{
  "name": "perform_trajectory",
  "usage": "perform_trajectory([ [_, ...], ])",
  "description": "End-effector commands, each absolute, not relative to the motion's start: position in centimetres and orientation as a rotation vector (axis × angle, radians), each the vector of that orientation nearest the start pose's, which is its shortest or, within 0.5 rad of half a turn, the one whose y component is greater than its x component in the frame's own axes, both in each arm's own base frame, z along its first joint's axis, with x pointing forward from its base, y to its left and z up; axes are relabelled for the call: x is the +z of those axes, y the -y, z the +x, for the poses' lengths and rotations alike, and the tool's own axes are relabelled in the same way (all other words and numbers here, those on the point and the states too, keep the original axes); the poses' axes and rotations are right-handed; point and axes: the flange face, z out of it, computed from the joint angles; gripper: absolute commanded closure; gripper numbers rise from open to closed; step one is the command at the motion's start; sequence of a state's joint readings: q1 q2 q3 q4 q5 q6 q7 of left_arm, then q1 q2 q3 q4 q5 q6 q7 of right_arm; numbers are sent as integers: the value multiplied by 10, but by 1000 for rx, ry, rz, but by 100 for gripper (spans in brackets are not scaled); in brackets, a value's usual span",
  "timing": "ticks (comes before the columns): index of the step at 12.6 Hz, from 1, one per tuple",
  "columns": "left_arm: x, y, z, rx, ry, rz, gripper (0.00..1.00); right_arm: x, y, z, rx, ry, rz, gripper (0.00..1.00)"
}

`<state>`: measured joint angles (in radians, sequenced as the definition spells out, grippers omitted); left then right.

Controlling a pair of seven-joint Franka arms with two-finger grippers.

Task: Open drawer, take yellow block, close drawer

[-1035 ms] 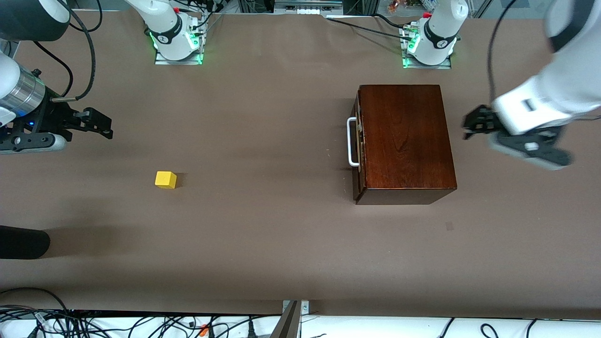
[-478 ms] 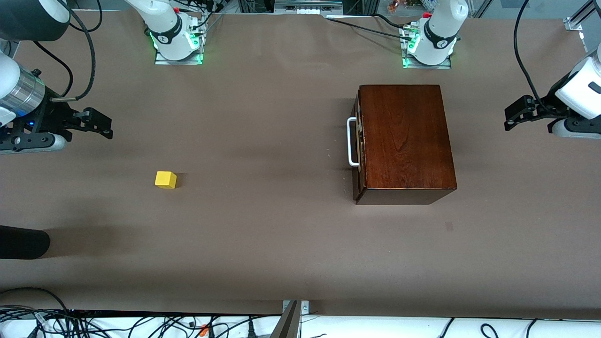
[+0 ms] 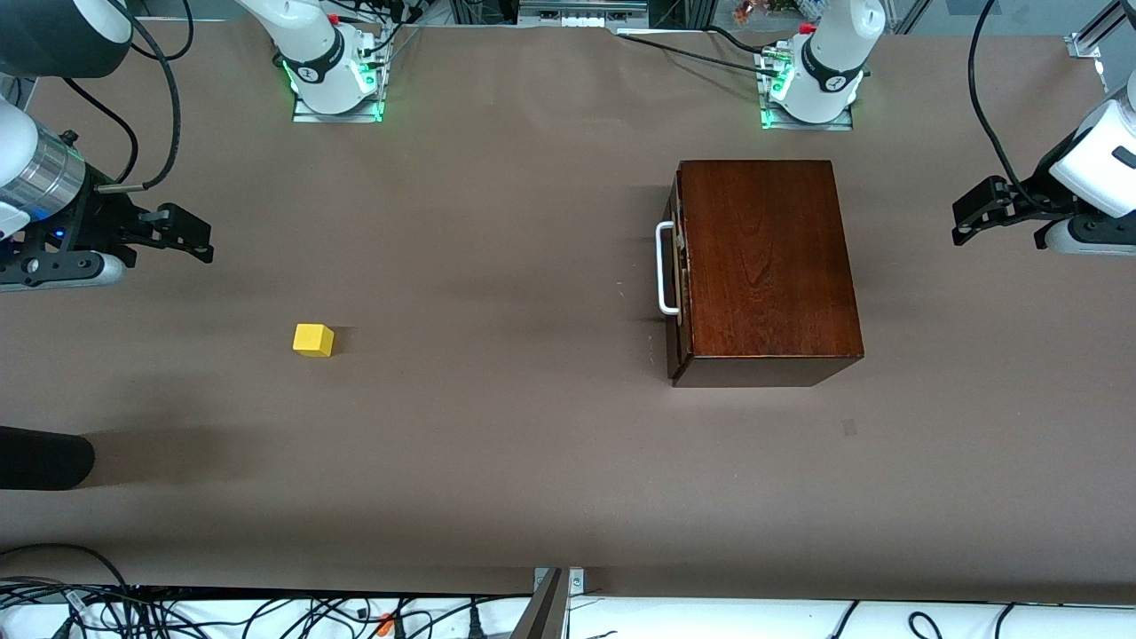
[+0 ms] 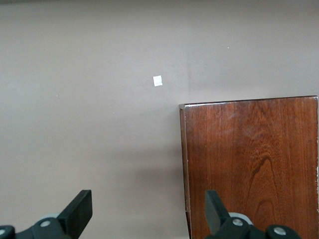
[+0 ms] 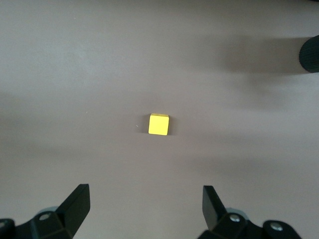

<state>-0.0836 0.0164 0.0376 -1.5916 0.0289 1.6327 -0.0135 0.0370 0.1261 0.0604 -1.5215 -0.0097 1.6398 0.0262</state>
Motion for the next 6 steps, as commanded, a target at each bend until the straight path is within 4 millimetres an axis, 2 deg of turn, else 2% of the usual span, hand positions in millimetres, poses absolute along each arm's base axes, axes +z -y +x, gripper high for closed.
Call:
perform_trajectory([
  [1, 615, 23, 556, -58, -40, -3123, 0, 588, -54, 597, 11, 97, -3147, 0],
  [6, 617, 23, 550, 9, -48, -3127, 0, 588, -54, 597, 9, 94, -3145, 0],
])
